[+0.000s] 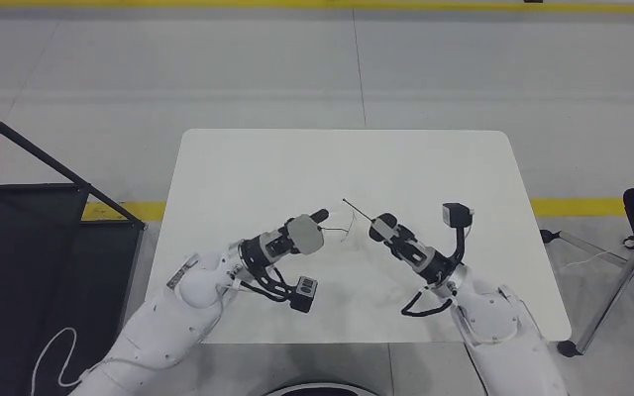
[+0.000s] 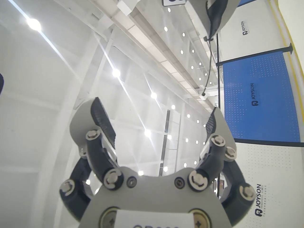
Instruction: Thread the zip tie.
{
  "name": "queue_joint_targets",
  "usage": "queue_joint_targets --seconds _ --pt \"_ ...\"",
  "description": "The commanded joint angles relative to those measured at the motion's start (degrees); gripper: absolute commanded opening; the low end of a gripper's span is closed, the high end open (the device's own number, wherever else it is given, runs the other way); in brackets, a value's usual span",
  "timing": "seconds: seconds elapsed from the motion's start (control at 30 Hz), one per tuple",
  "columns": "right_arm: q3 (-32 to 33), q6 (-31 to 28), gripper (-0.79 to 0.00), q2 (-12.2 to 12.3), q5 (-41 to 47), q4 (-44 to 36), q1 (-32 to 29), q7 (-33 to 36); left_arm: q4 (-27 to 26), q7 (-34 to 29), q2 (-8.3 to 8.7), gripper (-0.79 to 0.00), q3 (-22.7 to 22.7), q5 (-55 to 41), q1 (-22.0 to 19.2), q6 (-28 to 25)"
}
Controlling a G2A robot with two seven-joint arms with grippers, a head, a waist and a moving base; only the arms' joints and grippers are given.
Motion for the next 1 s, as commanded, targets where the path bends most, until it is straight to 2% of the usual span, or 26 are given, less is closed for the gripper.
queue_joint_targets --seconds 0.0,0.1,0.23,0.33,0.4,0.73,0.83,0.97 --pt "0.49 -1.65 -0.785 0.10 -0.62 -0.20 -0.61 -0.18 -1.39 4.65 0.51 0.000 -1.35 -6.87 0.90 -1.83" --pt "1.41 -3.50 -0.785 0.27 -1.23 -0.51 -1.61 -0.43 -2.23 12.35 1.12 0.000 -3.02 -18.68 1.72 -5.10" --pt "2.26 -4.83 -0.785 0.42 -1.55 -0.89 -2.46 -0.87 -0.52 22.56 1.52 0.000 -5.00 -33.96 1.65 -11.09" --pt "2.61 -5.69 -0.785 0.48 -2.18 -1.21 -2.99 -1.30 1.58 28.20 1.44 0.000 -5.60 -44.37 1.06 -18.02" --pt "2.77 -6.06 -0.785 0.51 -2.59 -1.45 -3.33 -1.57 3.71 29.32 1.47 0.000 -6.29 -44.69 0.04 -20.21" --pt "2.84 -6.14 -0.785 0.55 -2.82 -1.60 -3.57 -1.60 3.55 29.20 1.45 0.000 -6.15 -44.85 0.19 -20.62" --pt "2.70 -5.63 -0.785 0.51 -4.10 -2.14 -3.70 -2.16 1.35 29.18 1.16 0.000 -5.11 -50.40 1.03 -27.59" --pt "2.28 -8.47 -0.785 0.39 -8.18 -3.42 -4.24 -4.32 0.60 30.05 0.72 0.000 -5.09 -61.12 0.81 -37.03"
